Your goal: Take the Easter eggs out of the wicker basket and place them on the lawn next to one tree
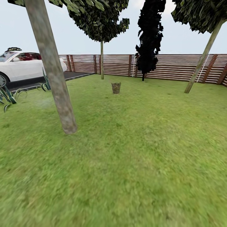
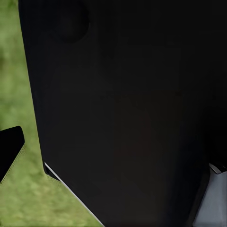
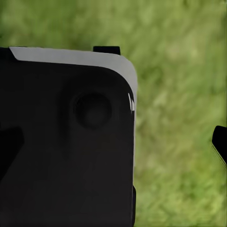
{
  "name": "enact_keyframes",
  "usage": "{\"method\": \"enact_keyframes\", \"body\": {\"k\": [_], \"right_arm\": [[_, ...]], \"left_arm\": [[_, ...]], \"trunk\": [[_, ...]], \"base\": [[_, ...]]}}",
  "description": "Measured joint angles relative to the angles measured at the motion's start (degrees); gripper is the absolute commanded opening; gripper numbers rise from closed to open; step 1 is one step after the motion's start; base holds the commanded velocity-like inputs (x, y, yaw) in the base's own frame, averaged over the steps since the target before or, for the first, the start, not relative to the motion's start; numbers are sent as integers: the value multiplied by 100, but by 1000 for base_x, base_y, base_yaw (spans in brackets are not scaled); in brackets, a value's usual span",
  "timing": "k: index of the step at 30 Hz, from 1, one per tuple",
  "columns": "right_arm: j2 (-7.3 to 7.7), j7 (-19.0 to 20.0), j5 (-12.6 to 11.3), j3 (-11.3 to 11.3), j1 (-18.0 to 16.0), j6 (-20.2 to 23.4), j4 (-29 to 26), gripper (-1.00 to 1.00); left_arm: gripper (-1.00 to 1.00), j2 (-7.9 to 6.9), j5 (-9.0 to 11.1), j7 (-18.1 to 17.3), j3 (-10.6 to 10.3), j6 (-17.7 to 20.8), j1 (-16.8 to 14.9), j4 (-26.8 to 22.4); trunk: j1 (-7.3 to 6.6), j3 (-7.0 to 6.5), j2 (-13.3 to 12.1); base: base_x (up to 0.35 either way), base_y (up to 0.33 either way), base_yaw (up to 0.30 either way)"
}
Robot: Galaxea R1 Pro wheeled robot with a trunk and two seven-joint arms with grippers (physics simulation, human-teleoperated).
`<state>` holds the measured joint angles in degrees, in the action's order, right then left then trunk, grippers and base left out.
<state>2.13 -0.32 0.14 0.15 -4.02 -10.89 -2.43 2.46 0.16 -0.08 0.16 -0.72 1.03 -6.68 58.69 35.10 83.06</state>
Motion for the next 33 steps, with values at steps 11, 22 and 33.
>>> {"method": "enact_keyframes", "body": {"k": [11,22,33], "right_arm": [[3,0,2,2,0,0,0,100],[-2,0,2,5,0,0,0,100],[-2,0,2,6,0,0,0,100]], "left_arm": [[100,0,0,0,0,-6,0,0],[100,0,0,0,0,-8,0,0],[100,0,0,0,0,-8,0,0]], "trunk": [[0,0,0],[0,0,0],[0,0,0]], "base": [[335,0,0],[335,0,0],[335,0,0]]}}
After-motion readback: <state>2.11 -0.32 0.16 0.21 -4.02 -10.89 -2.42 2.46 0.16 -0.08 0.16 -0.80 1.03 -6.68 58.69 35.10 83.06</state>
